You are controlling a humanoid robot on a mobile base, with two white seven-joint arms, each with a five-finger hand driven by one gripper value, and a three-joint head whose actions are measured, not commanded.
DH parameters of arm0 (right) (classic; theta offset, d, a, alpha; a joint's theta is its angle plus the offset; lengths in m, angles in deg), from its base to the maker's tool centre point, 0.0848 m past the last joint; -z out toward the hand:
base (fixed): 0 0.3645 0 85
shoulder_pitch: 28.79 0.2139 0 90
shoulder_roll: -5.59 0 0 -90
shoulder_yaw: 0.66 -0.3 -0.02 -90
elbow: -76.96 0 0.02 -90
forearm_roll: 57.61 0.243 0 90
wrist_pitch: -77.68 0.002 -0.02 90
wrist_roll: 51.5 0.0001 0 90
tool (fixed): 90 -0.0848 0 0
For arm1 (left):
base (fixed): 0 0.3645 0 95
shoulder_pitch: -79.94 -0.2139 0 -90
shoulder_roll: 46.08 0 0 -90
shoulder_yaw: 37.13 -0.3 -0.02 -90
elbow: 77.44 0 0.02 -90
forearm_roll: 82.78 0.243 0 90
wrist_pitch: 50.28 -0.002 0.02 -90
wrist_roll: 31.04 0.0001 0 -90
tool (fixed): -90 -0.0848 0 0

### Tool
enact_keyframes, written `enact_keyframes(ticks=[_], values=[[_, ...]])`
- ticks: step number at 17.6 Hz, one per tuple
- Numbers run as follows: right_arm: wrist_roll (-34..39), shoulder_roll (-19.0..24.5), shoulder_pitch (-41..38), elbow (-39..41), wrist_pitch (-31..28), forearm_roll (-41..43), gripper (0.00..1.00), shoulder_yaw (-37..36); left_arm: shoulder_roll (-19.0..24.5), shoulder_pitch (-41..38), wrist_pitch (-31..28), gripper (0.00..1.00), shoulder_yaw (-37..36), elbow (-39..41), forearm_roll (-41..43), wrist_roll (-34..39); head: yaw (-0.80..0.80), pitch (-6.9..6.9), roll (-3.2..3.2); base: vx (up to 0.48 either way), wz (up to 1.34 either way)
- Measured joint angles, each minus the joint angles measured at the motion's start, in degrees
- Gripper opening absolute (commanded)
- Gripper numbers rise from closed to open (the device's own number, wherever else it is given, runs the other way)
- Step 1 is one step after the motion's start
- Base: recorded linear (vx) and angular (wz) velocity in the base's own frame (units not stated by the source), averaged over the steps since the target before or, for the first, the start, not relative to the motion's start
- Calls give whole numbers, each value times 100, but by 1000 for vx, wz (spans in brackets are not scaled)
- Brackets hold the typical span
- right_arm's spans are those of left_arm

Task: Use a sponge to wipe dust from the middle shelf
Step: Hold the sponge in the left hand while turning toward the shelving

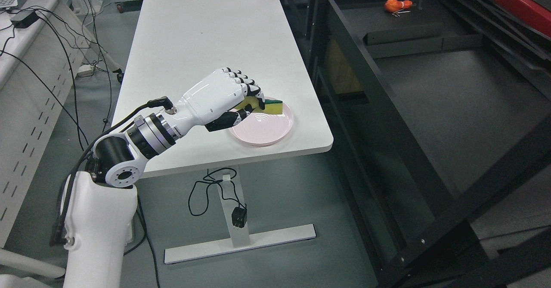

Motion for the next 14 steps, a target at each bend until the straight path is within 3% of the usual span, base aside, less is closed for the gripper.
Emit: enact_keyframes(ticks=[14], values=[[0,0,0,0,0,0,100,0,-20,-63,1,1,-1,59,1,-13,0,0,0,-215,-455]])
